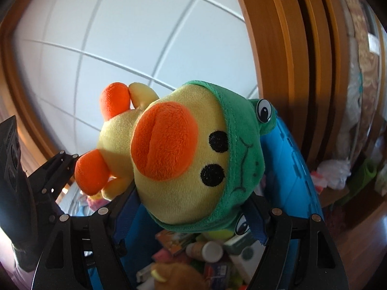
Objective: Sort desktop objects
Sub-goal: 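Lower the duck plush into the bin and open both grippers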
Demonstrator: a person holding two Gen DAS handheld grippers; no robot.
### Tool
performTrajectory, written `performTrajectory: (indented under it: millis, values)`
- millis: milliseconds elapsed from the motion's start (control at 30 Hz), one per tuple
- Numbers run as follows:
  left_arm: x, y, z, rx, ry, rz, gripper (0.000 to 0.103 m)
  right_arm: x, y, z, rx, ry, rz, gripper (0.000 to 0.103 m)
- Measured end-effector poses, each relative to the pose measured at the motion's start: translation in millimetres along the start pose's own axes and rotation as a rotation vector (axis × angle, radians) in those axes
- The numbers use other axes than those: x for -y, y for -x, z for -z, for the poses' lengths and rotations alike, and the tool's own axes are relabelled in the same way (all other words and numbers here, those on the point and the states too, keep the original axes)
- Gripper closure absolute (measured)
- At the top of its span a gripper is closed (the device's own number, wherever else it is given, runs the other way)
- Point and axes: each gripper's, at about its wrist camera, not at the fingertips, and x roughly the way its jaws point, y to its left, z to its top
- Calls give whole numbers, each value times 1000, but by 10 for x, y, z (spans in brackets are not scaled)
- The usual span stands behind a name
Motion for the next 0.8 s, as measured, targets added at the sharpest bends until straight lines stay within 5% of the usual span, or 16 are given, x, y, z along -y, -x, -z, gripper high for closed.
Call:
performTrajectory:
  millis: [400,800]
  values:
    - [-40,-1593,52,-332,20,60,30,696,-1605,-375,-344,-141,37,25]
    - [11,-2670,678,-712,60,91,30,1036,-2780,57,-624,-192,91,37]
